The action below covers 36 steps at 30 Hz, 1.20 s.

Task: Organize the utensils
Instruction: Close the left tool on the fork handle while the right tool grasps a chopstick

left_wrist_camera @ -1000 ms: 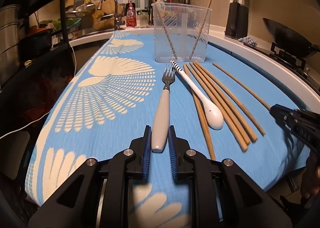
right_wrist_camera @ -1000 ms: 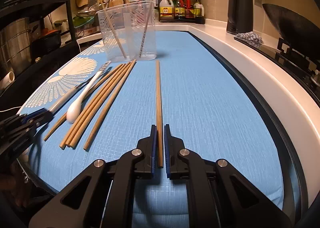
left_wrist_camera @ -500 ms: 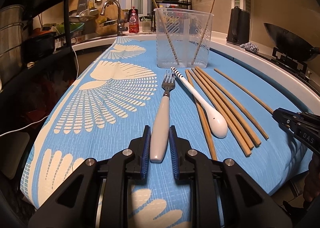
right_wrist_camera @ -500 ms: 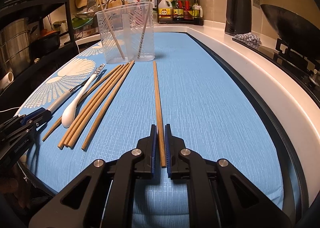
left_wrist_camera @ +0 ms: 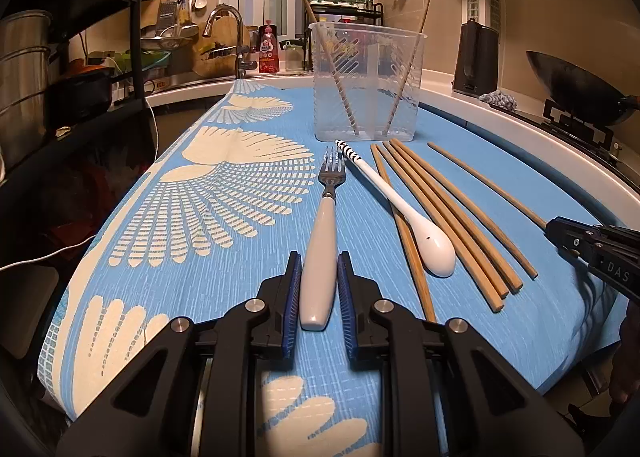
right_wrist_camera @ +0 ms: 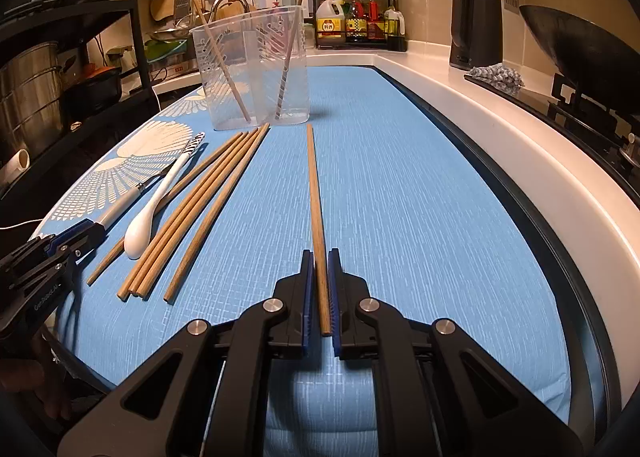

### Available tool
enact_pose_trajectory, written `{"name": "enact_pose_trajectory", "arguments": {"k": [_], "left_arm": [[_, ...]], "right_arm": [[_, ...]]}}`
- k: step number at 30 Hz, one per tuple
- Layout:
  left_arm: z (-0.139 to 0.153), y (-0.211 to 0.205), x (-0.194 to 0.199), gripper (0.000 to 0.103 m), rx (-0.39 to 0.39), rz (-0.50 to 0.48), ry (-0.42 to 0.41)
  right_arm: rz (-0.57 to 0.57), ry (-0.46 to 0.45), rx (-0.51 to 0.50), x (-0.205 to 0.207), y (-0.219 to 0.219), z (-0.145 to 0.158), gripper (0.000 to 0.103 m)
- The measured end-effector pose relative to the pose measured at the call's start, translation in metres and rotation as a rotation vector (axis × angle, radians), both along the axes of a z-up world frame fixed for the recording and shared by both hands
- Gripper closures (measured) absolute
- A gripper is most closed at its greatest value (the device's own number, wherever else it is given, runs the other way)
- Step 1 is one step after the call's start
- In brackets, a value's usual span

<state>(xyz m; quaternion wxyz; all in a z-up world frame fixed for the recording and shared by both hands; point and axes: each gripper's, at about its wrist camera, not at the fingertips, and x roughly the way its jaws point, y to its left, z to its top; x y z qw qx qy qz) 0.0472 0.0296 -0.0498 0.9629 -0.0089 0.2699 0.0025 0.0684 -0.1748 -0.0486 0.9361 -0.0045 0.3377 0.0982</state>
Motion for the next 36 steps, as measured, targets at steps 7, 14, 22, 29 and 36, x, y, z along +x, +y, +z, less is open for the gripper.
{"name": "enact_pose_trajectory", "arguments": {"k": [7, 14, 22, 29, 36], "left_arm": [[0.0004, -0.0016, 0.0002, 0.084, 0.004, 0.002, 0.001], [0.0003, -0.0016, 0.0003, 0.084, 0.002, 0.001, 0.001], [-0.0006, -0.0054, -0.0013, 0.084, 0.011, -0.004, -0.007], [0.0002, -0.0059, -0.0014, 0.084, 0.015, -0.005, -0.009], [0.0019, -0.0039, -0.0005, 0.085, 0.010, -0.010, 0.000]], "right_arm": [[0.000, -0.005, -0.012, 0.0002, 0.0008, 0.0005, 0.095], [0.000, -0.005, -0.013, 0.0001, 0.0005, 0.0004, 0.095], [0.002, -0.037, -0.036, -0.0010, 0.0022, -0.0011, 0.095], [0.012, -0.062, -0.050, -0.0041, 0.0034, -0.0024, 0.096], [0.022, -0.034, -0.039, -0.0024, 0.0036, 0.0014, 0.097]]}}
